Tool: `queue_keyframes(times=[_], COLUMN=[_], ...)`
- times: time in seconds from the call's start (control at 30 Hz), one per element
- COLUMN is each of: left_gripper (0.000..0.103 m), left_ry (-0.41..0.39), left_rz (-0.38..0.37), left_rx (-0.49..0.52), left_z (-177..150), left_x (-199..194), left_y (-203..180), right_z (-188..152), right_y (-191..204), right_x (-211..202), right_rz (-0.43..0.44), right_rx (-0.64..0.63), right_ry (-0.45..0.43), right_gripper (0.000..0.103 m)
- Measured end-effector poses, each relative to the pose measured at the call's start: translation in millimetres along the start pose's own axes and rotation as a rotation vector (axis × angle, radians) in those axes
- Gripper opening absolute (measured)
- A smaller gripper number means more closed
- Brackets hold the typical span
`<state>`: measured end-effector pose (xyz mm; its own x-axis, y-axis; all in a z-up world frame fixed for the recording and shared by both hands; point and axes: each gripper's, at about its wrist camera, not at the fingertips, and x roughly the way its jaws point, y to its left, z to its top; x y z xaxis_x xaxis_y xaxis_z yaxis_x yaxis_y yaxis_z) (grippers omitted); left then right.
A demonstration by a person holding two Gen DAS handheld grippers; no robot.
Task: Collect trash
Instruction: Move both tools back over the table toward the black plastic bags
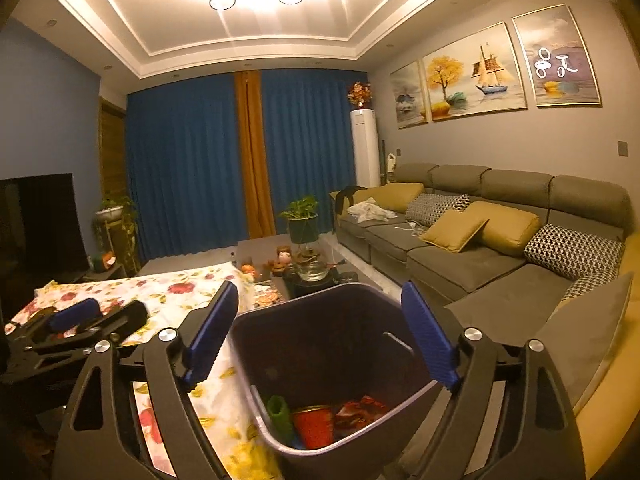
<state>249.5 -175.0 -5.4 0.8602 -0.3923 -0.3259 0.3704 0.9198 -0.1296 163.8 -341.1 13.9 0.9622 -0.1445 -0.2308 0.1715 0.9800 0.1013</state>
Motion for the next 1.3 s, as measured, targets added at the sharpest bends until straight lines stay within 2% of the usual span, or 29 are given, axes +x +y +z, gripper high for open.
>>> queue_keyframes(times=[0.23,0.5,0.83,1.03,1.3], left_gripper=[0.096,0.096,0.096,0.096,0.096], left_ry=[-0.018,-0.050,-0.043,-0.033,-0.060], left_rz=[0.138,0.321,0.483,0.542,0.550], left_rx=[-0.014,-0.023,-0.083,-0.128,-0.154], left_z=[-6,-14,-27,-31,-19], left_x=[-45,-93,-126,-141,-136], left_y=[48,120,202,242,256], right_z=[-1,-11,-31,-40,-50], right_y=[38,110,188,226,255], right_x=[-9,-3,23,44,85], right_rz=[0.071,0.172,0.284,0.307,0.283], right_rx=[-0.024,-0.100,-0.146,-0.158,-0.174], right_ry=[0.009,0.050,0.138,0.169,0.225], right_gripper=[0.086,0.086,0.086,0.082,0.074])
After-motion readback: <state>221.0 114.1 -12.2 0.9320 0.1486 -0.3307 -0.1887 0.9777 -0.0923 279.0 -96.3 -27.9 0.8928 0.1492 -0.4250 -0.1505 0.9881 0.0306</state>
